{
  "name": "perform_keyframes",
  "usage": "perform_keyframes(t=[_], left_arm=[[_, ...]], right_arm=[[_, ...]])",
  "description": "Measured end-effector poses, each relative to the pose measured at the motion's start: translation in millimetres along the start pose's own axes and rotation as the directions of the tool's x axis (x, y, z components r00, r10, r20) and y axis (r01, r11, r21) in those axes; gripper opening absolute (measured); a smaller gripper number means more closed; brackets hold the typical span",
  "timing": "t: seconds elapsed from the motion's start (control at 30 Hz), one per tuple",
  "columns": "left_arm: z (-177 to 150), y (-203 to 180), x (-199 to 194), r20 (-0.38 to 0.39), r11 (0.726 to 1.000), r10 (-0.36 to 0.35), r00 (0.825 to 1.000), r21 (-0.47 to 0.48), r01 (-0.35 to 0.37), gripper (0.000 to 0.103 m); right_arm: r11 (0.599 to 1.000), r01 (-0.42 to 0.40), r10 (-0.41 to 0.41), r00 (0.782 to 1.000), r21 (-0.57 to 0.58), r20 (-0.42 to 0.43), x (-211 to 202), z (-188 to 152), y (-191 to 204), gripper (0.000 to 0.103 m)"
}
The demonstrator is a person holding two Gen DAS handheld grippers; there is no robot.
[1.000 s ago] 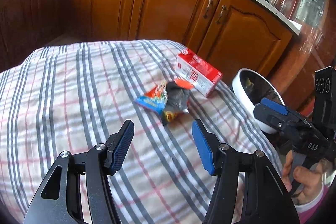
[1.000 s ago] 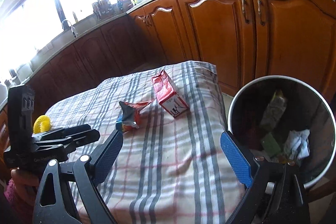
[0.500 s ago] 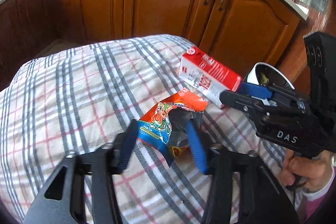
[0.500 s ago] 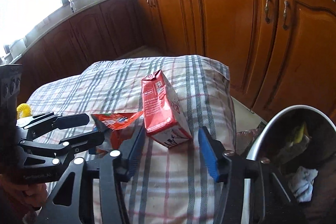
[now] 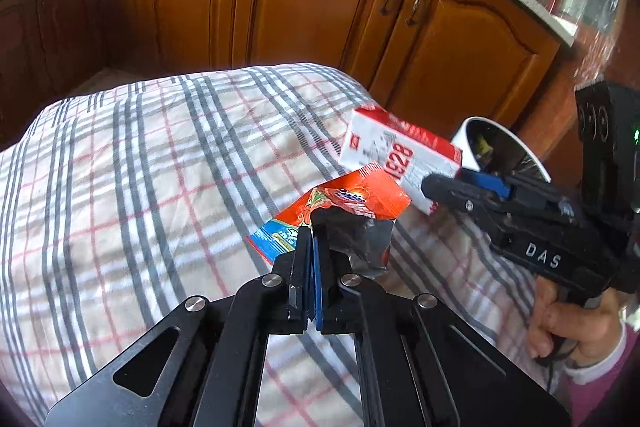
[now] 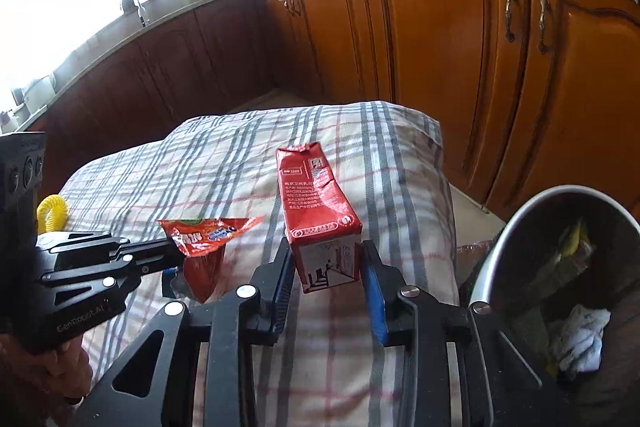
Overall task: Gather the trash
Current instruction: 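Carry both items over the bin and open both tools to drop them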
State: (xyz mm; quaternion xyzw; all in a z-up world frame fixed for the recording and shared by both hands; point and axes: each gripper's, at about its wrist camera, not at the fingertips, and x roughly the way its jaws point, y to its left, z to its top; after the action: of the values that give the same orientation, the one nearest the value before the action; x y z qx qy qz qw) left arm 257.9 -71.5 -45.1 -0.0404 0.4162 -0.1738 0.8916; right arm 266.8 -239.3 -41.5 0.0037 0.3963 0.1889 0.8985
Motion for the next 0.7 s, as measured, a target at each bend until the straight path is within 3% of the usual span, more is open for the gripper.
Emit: perform_keyframes(t=[0.37, 0.43, 0.5, 0.67, 0.7], left_arm=[[-29, -11, -30, 0.010, 0.999, -0.039, 0.999, -0.031, 0.039, 0.001], [-31, -11, -33, 0.011, 0.999, -0.038, 0.999, -0.037, 0.038, 0.001], [-33, -11, -35, 0.012, 0.999, -0.035, 0.999, -0.041, 0.036, 0.001], [-37, -16, -40, 0.012, 0.999, -0.027, 1.000, -0.043, 0.028, 0.001], [-37, -18, -41, 0.012, 0.999, -0.027, 1.000, -0.041, 0.028, 0.001]], right_arm=[[0.998, -0.049, 0.051, 0.998, 0.043, -0.045, -25, -40, 5, 0.037], [0.998, -0.040, 0.041, 0.998, 0.041, -0.043, -24, -37, 6, 0.050], [0.999, -0.024, 0.025, 0.999, 0.029, -0.027, -22, -32, 8, 0.054], [1.000, -0.009, 0.010, 0.999, 0.011, -0.030, -10, -24, 10, 0.052], [1.000, -0.014, 0.015, 0.999, 0.015, -0.036, -8, -24, 10, 0.039]])
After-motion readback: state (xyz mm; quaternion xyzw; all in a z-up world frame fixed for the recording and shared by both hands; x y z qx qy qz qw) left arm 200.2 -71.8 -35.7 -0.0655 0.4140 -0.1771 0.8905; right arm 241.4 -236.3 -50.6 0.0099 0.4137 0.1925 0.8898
